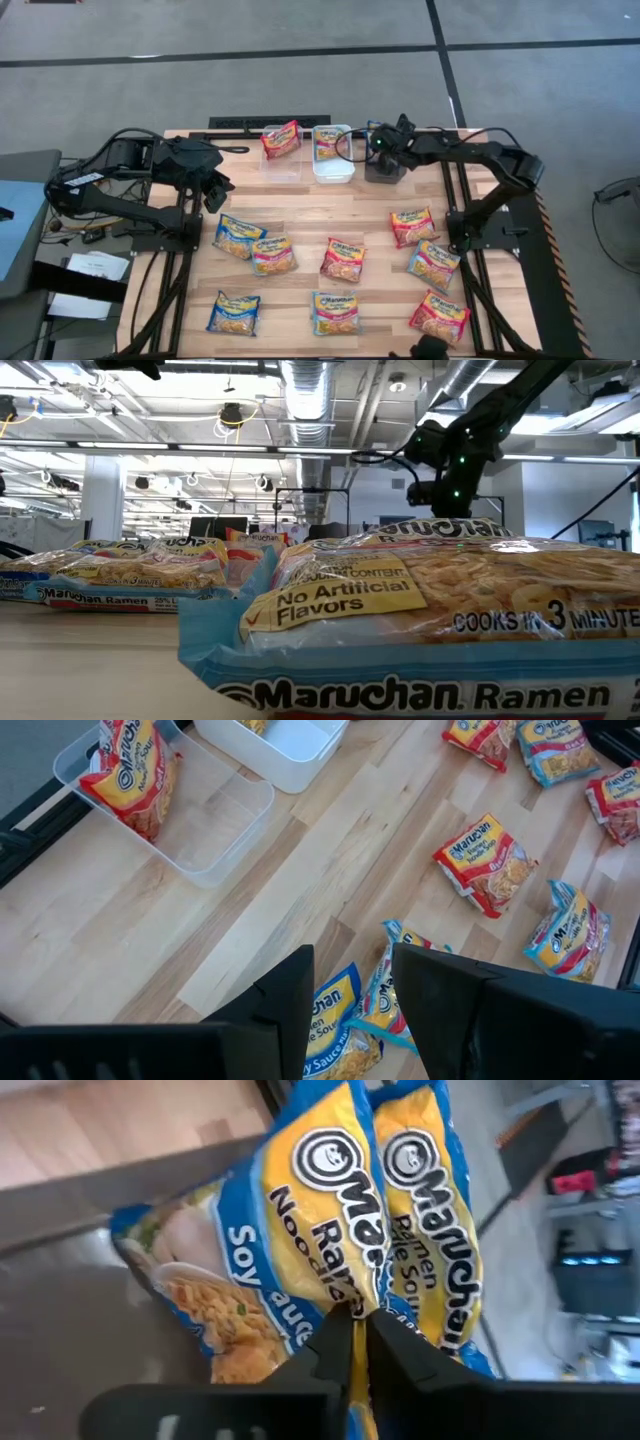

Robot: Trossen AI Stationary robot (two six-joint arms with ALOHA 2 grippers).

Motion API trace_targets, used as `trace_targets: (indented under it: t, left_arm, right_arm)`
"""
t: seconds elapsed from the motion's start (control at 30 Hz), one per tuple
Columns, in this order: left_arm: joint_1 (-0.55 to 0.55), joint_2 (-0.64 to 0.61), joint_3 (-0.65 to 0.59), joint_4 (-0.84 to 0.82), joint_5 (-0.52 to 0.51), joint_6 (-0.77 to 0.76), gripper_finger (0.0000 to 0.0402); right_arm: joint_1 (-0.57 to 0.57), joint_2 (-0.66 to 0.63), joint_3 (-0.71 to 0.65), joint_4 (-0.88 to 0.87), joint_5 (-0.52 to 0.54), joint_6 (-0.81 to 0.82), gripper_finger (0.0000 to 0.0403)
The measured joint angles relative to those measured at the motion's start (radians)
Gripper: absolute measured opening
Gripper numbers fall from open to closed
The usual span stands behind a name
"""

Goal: Sort Maruchan noodles
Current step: Put the blue noodle pack into the black bin, then put the red noodle pack into the transparent bin

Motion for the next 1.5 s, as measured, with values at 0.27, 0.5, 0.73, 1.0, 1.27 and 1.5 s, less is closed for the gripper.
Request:
trace_targets:
  t: [0.27, 0.5, 0.73, 1.0, 1.27, 1.5]
  left_arm:
    - [0.000, 0.000, 0.000, 0.000, 0.000, 0.000, 0.0123]
    - [0.000, 0.000, 0.000, 0.000, 0.000, 0.000, 0.0123]
    - [0.000, 0.000, 0.000, 0.000, 0.000, 0.000, 0.0123]
    - [0.000, 0.000, 0.000, 0.000, 0.000, 0.000, 0.0123]
    - [0.000, 0.000, 0.000, 0.000, 0.000, 0.000, 0.0123]
    - [0.000, 0.000, 0.000, 0.000, 0.000, 0.000, 0.0123]
  right_arm:
    - [0.002, 0.006, 0.000, -0.005, 0.047, 0.004, 0.0103]
    - [0.004, 0.005, 0.000, -0.006, 0.047, 0.011, 0.0159]
    - [0.009, 0.005, 0.000, -0.014, 0.102, 0.011, 0.0202]
    - [0.021, 0.004, 0.079, -0.131, 0.096, 0.052, 0.0210]
    - [0.021, 0.003, 0.116, -0.192, 0.074, 0.079, 0.0210]
    - [0.021, -0.003, 0.116, -0.199, 0.073, 0.079, 0.0210]
